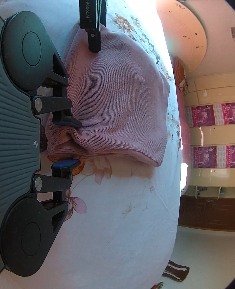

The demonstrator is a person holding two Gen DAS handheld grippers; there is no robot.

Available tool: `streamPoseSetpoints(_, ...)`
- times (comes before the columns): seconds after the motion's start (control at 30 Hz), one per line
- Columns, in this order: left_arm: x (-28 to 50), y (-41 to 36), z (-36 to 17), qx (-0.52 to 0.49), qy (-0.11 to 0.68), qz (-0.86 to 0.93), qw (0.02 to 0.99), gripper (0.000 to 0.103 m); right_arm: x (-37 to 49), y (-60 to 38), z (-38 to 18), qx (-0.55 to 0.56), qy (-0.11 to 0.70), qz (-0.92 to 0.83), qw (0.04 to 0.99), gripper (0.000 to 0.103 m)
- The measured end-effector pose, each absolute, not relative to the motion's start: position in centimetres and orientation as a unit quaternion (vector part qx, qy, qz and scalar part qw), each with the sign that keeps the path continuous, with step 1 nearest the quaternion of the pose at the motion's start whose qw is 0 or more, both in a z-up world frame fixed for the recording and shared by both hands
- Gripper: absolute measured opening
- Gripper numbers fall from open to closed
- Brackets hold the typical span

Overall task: Fold small clothes
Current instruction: 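Move the right gripper to the edge of the folded bundle, then grasp the bundle edge with both grippers and lift it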

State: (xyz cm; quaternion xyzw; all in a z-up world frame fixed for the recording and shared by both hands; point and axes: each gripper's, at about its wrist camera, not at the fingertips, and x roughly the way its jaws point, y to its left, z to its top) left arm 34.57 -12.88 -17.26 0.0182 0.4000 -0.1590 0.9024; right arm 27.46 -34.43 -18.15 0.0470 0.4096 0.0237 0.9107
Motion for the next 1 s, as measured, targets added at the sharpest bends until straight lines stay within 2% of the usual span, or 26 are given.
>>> streamPoseSetpoints(0.17, 34.5, -12.9, -17.1, 0.023, 0.400, -0.161, 0.902, 0.071, 26.5, -35.0, -17.6, 0.040, 0.404, 0.005, 0.914, 0.036)
streamPoseSetpoints(0.33, 34.4, -12.9, -17.1, 0.028, 0.399, -0.163, 0.902, 0.071, 25.4, -36.1, -17.0, 0.086, 0.391, 0.000, 0.916, 0.036)
streamPoseSetpoints(0.73, 34.5, -13.0, -17.3, 0.028, 0.400, -0.162, 0.902, 0.074, 24.8, -32.9, -13.6, 0.059, 0.342, 0.042, 0.937, 0.035)
streamPoseSetpoints(0.87, 34.5, -13.1, -17.3, 0.031, 0.399, -0.166, 0.901, 0.075, 25.0, -31.1, -14.0, 0.052, 0.353, 0.087, 0.930, 0.035)
streamPoseSetpoints(1.0, 34.5, -12.9, -17.4, 0.028, 0.400, -0.168, 0.901, 0.078, 25.6, -32.0, -16.1, 0.056, 0.392, 0.061, 0.916, 0.035)
